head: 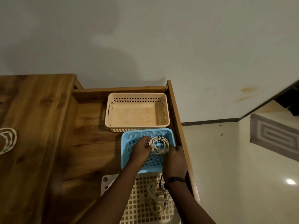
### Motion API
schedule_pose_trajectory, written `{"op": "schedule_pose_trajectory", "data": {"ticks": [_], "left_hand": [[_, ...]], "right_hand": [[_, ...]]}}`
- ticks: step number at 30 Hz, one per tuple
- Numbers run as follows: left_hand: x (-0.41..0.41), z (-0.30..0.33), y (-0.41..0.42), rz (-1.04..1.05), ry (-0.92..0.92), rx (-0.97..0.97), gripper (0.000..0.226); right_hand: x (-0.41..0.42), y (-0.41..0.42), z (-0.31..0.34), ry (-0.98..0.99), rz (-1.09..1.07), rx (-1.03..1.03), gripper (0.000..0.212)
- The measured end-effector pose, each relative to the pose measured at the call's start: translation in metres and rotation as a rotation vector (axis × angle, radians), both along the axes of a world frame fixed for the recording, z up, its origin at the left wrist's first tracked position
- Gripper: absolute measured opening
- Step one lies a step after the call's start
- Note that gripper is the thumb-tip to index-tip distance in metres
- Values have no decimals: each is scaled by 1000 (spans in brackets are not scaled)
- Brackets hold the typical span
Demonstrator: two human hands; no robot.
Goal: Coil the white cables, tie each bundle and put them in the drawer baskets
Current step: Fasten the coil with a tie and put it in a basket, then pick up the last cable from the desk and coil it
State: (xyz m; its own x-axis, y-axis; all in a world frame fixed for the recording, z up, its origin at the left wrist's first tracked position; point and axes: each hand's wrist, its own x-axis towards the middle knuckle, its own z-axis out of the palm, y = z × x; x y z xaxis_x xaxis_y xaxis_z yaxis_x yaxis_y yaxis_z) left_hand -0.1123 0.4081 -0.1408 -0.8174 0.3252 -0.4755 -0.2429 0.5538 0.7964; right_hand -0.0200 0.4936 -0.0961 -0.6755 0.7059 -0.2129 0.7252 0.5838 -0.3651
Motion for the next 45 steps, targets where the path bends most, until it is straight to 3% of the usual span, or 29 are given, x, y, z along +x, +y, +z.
{"op": "schedule_pose_trajectory", "data": {"ticks": [10, 13, 19, 23, 28, 36, 41, 45], "left_hand": [[-3, 33, -30, 39, 277, -51, 22], [-4, 52, -62, 31, 389, -80, 21], [0, 79, -134, 86, 476, -131, 19], [9, 86, -180, 150, 500, -187, 23], [24, 100, -227, 185, 568, -199, 22], [28, 131, -329, 346, 723, -252, 23], [43, 136, -406, 426, 878, -472, 27], [58, 140, -449, 624, 898, -853, 33]], "right_hand": [[-16, -20, 19, 148, 99, 69, 16], [-25, -59, 27, 182, 237, 101, 6], [-18, -157, 38, 267, 503, 157, 26], [-8, -198, 43, 279, 527, 129, 25], [-7, -221, 46, 295, 519, 90, 8], [-40, -283, 71, 320, 726, 55, 17], [-56, -340, 80, 310, 913, 16, 17], [-60, -383, 81, 323, 1025, -64, 20]]}}
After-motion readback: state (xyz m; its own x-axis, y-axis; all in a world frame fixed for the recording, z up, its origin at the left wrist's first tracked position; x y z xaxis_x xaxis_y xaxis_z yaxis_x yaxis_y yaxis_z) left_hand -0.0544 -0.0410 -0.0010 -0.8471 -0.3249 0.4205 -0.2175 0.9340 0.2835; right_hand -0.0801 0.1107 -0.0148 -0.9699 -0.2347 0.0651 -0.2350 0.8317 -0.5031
